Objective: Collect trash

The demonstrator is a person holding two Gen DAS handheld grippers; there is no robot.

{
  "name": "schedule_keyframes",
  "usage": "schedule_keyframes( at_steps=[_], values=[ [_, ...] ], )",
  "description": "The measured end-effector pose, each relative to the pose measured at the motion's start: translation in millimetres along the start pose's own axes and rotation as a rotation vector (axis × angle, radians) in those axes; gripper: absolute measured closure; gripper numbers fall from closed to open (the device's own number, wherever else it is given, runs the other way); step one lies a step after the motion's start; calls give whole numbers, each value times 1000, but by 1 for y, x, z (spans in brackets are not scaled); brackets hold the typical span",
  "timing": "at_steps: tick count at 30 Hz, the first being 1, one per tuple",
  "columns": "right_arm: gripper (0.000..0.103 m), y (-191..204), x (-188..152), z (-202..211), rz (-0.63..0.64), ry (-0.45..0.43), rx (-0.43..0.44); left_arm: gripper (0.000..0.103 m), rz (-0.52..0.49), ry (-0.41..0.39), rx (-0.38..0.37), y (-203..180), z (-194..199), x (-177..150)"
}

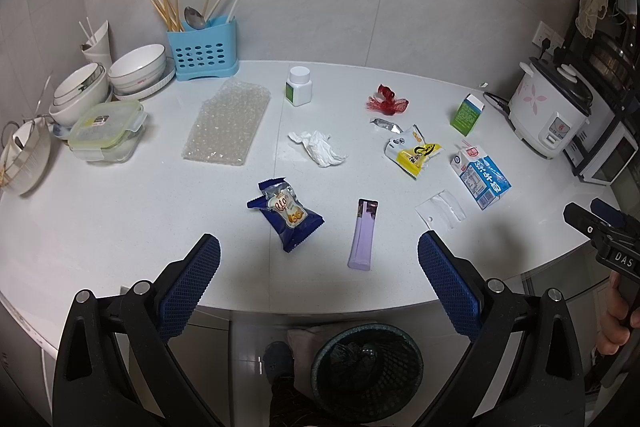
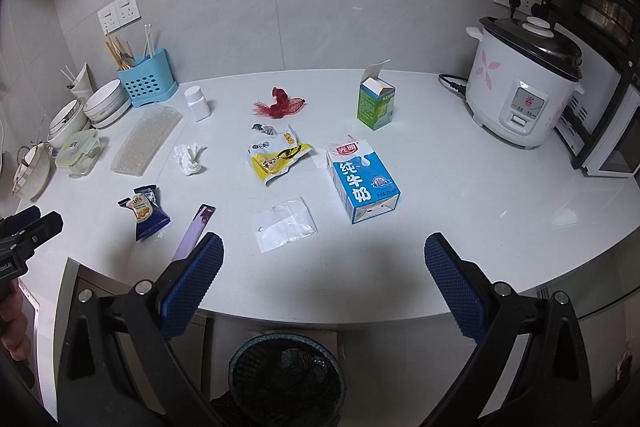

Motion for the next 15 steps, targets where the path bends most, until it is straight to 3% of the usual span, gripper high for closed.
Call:
schedule_keyframes(
  at_steps=[15],
  values=[
    [6,-1,9,-18,-5,25,0,6,-4,29,25,3,-17,1]
  ],
)
Point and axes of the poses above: each gripper's, at about its wrist camera, not at the fingertips, and z roughly against the way its jaws point, y to its left, x to its top, the point moved 4 cm from there along -z, roughly the way its jaws point, and after that the axes turned 7 degrees about x, right-handed, at the moved point
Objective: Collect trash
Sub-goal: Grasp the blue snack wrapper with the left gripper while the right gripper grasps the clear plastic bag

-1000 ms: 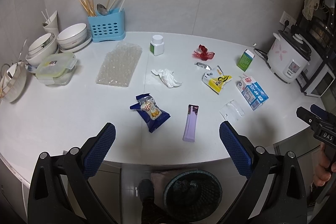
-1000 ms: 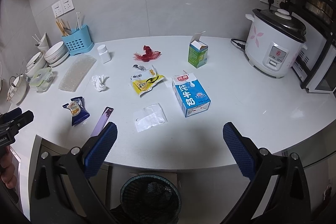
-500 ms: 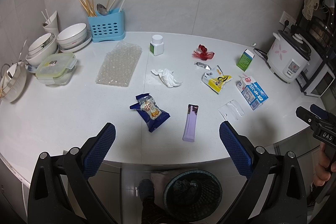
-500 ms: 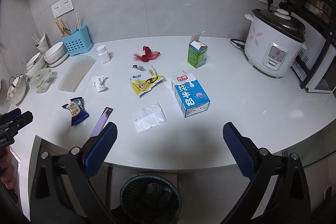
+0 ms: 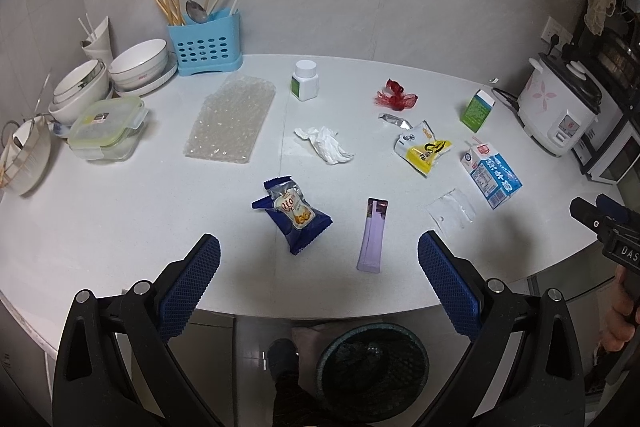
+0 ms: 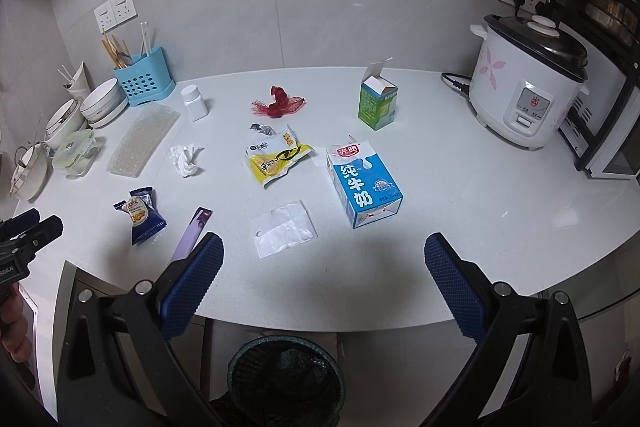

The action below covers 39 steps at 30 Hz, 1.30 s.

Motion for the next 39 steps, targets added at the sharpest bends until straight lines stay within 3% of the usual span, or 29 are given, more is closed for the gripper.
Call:
schedule_keyframes(
  at_steps=[25,39],
  values=[
    [7,43,2,-168,55,278,-17,6,23,231,24,18,-154,17],
    [12,37,-11,-204,54,375,-32,8,22,331,52,18,-195,13]
  ],
)
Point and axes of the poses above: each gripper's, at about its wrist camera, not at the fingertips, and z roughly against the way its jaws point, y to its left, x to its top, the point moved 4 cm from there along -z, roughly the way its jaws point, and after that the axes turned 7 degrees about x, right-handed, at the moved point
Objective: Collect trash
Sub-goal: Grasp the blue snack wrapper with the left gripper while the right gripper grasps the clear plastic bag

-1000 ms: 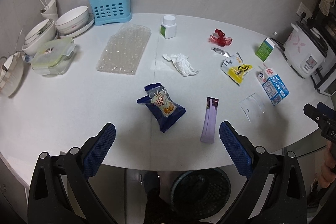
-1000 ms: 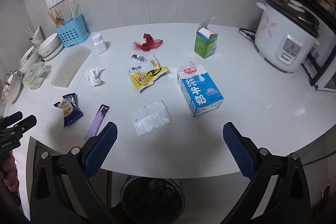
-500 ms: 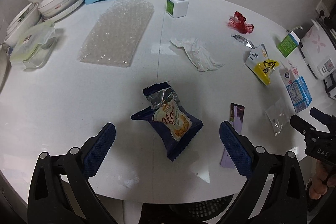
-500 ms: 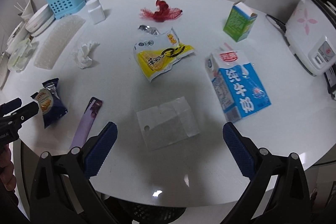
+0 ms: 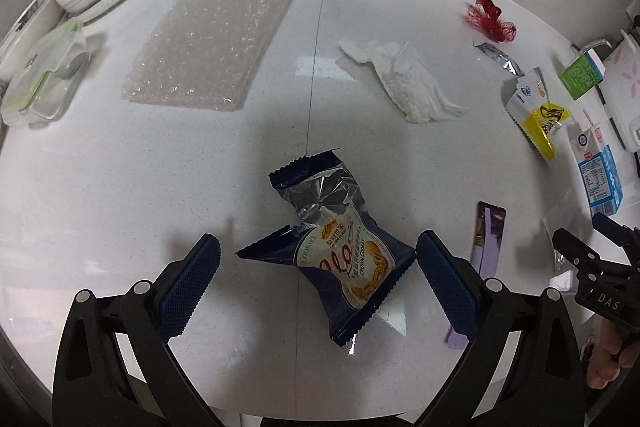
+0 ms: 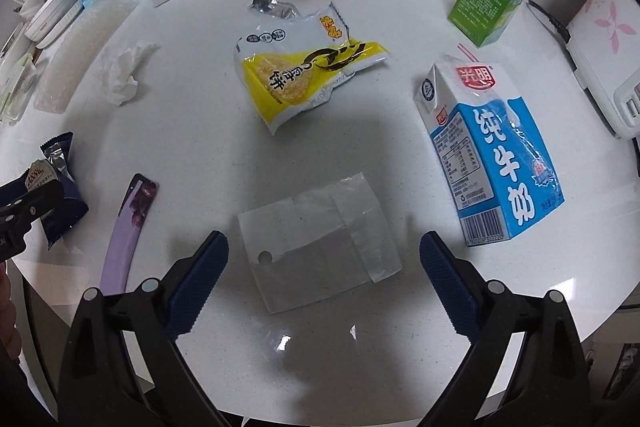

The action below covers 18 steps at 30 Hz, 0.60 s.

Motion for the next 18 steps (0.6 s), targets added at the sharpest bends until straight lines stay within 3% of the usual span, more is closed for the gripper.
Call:
schedule_keyframes(
  at_steps=[5,8,18],
  values=[
    [26,2,-5,-4,9,23,1,18,-2,25,-3,-2,-6,1],
    [28,4,-8,-3,13,18,3,24,-8,32,-8,-5,-7,2],
    [51,12,-8,-2,6,15,43,56,-65,49,-33,-10,-8,8]
  ],
)
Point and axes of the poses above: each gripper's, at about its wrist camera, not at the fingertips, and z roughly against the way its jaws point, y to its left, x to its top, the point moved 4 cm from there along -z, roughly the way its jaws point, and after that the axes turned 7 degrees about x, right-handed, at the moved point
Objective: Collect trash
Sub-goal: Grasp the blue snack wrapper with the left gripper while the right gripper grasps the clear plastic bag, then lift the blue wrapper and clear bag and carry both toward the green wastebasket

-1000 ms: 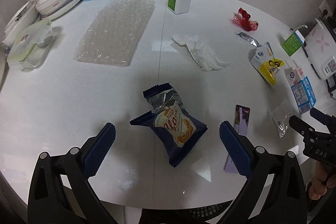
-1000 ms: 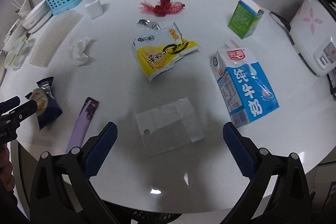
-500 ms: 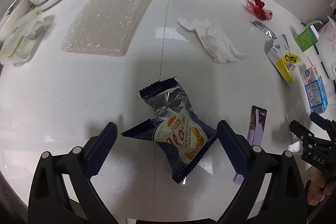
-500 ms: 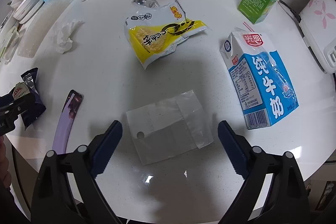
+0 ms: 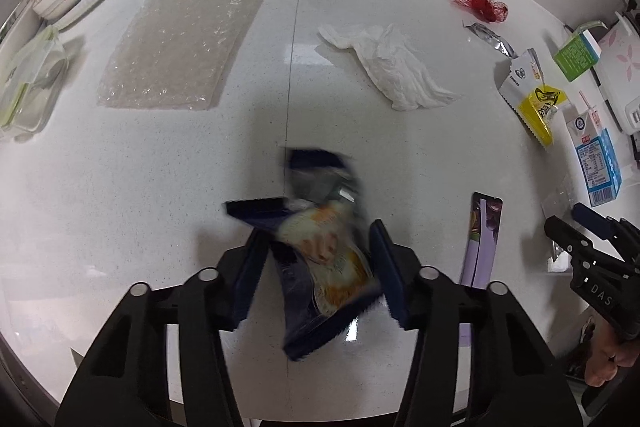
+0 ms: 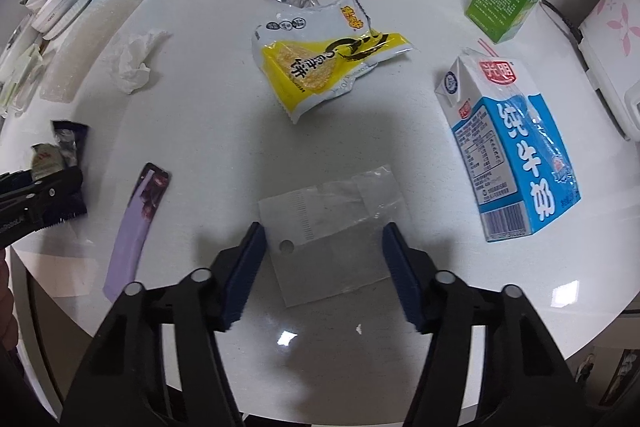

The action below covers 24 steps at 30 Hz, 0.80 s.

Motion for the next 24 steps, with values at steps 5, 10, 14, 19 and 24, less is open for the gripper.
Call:
schedule_keyframes(
  at_steps=[5,10,14,19,24],
  values=[
    [62,4,5,-3,0,4,7,62,-27,8,-26,1,0,4],
    [69,8,8,-4,-19,2,19,65,-55,13,-49,4,0,7],
    [88,7,10,-4,-61,0,75,65,-80,14,-68,7,0,8],
    [99,10,14,-5,-67,10,70,65,-113,14,-92,9,-1,11],
    [60,2,16,11,-154,-37,15,64,-130,19,-113,14,-1,13]
  ],
)
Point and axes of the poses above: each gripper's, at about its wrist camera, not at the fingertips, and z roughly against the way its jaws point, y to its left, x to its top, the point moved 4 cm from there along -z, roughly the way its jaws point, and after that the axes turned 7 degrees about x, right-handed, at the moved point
